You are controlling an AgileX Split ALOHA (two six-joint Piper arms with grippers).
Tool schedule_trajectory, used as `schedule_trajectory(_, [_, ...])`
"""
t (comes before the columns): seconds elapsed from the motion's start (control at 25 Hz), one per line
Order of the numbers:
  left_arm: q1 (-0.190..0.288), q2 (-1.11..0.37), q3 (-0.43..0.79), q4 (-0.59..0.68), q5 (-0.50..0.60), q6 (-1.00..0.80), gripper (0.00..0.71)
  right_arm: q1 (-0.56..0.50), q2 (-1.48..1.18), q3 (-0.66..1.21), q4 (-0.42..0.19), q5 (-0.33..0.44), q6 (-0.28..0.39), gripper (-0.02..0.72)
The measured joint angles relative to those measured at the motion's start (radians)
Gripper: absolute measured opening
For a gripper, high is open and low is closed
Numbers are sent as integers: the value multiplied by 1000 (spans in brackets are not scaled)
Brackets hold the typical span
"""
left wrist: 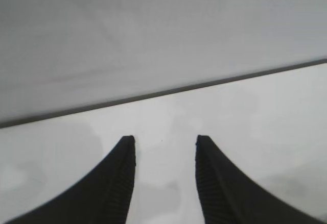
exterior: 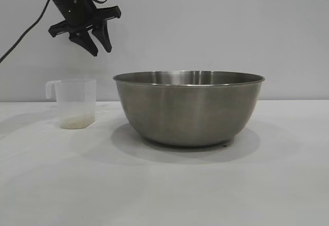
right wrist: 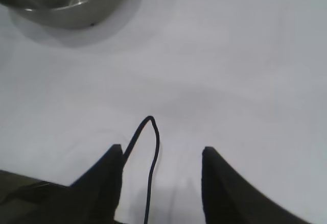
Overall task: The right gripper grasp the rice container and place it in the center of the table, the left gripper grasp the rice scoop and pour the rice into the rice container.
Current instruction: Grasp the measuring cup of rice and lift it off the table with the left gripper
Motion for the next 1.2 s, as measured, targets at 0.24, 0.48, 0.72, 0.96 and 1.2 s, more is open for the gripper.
schedule_trajectory(0.24, [0, -23, 0, -83, 0, 123, 234, 0, -17, 7, -8, 16, -8, 300])
schedule_trajectory(0.48, [0, -45, -1, -215, 25, 270, 234, 0, -67, 9, -8, 21, -18, 300])
schedule_trajectory(0.72, [0, -47, -1, -265, 33, 254, 234, 0, -74, 9, -11, 23, -22, 300])
schedule_trajectory(0.96, [12, -47, -1, -144, 101, 61, 234, 0, -74, 9, -11, 23, -23, 300])
schedule_trajectory(1.2, [38, -56, 0, -46, 60, -71, 234, 0, -74, 9, -12, 23, -24, 300])
